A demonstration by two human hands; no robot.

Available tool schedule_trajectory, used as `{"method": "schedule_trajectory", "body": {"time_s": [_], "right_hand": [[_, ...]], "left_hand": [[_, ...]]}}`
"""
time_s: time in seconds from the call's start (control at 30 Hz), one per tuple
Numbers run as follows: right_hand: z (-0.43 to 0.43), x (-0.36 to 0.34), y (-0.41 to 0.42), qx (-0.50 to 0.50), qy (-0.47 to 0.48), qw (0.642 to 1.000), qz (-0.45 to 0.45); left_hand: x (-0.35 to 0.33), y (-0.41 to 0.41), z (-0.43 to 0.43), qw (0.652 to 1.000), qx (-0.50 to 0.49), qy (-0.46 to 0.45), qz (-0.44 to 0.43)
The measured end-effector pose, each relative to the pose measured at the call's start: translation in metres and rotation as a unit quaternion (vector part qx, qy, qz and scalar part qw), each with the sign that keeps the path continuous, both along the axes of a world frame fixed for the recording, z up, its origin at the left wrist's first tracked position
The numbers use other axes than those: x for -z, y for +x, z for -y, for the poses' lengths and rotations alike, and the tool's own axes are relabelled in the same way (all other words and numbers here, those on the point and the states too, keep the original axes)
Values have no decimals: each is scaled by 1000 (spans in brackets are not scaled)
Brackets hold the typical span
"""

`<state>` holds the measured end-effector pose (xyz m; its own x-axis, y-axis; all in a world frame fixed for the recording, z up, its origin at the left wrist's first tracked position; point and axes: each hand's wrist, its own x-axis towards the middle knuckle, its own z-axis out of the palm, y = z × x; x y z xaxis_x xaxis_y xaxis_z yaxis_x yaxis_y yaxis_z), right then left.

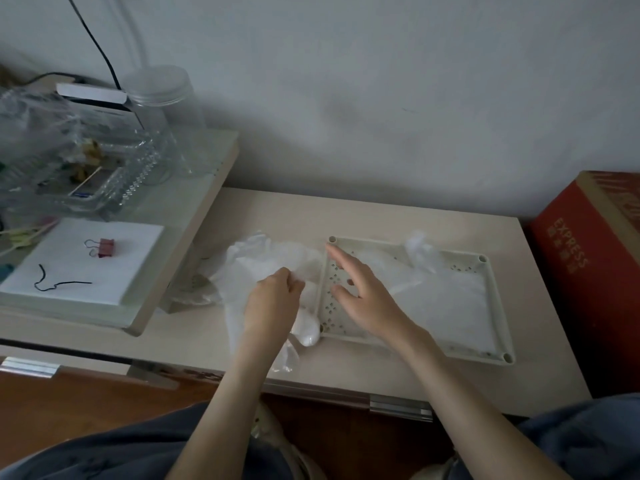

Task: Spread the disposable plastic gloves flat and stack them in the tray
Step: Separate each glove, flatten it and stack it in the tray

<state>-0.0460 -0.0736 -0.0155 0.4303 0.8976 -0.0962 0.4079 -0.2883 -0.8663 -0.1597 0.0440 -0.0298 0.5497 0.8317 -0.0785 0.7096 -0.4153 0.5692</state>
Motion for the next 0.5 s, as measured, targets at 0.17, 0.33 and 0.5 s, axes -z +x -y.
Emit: {"method": "schedule_trajectory", "body": {"time_s": [0.17,0.33,0.5], "right_hand": [[-17,-6,-7,-97,-26,994,43],[-28,5,-5,-94,-76,990,76],[-27,15,0,-31,-90,988,119]], "left_hand": [[1,2,1,990,107,26,-92],[1,4,3,985,117,54,-116],[-1,-2,-2,1000,28,-3,2]]}}
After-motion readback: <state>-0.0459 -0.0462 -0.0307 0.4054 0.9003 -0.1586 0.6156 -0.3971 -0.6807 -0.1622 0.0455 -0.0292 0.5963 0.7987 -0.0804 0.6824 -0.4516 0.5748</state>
